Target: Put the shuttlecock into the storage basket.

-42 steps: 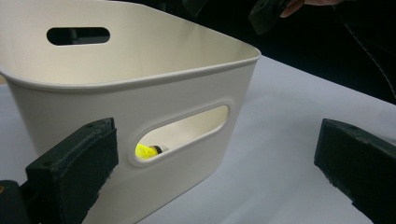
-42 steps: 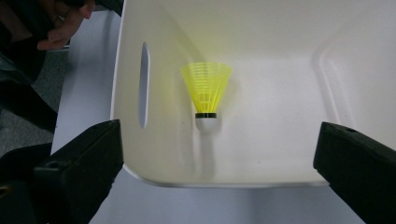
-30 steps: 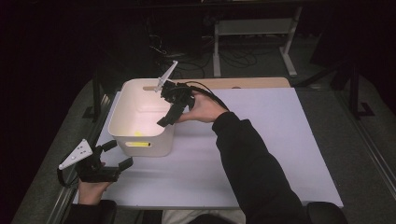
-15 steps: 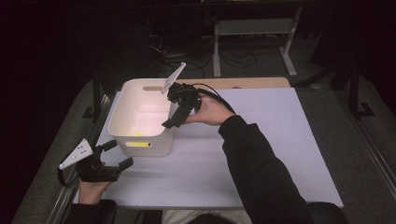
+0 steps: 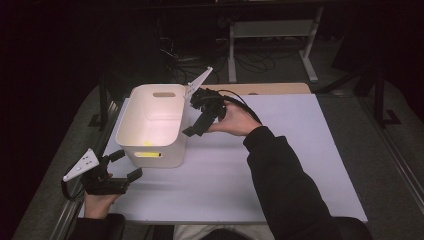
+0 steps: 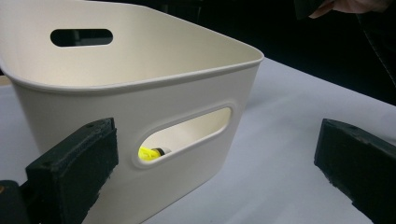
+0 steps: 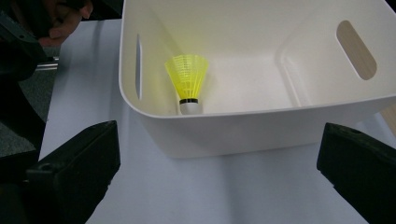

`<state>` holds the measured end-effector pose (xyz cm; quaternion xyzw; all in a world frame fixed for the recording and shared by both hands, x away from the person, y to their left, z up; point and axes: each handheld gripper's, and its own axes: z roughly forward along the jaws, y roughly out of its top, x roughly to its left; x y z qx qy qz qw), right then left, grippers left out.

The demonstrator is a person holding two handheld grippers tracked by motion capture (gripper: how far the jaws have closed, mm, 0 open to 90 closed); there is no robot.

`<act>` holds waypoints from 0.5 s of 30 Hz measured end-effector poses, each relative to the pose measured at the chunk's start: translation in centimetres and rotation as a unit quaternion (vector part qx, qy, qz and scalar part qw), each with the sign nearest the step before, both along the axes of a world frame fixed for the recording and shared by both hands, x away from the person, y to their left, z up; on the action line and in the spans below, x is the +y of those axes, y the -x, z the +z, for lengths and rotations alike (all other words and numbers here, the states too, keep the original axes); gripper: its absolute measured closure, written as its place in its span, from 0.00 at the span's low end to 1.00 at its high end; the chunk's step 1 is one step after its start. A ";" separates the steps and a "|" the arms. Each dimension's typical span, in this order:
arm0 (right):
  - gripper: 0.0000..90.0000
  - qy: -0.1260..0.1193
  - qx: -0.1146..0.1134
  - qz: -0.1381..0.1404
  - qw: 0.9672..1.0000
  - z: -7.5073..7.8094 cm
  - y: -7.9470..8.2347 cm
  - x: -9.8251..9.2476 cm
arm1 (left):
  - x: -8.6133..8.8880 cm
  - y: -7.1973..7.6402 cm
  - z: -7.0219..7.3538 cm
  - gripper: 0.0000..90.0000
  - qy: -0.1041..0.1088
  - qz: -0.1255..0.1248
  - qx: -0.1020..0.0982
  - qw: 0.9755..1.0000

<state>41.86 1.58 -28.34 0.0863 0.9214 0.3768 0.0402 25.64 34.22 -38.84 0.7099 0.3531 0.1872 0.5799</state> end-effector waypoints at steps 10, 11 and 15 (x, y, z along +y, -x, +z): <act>0.00 -0.005 0.000 -0.015 1.000 -0.3 0.0 -1.5 | 0.0 0.0 0.0 0.00 0.000 0.001 0.001 1.000; 0.00 -0.005 0.001 -0.017 1.000 -0.3 0.0 -1.7 | 0.0 0.0 0.0 0.00 -0.002 0.000 0.001 1.000; 0.00 -0.011 0.003 -0.023 1.000 -0.5 0.0 -2.3 | 0.0 0.0 0.0 0.00 -0.001 0.001 0.001 1.000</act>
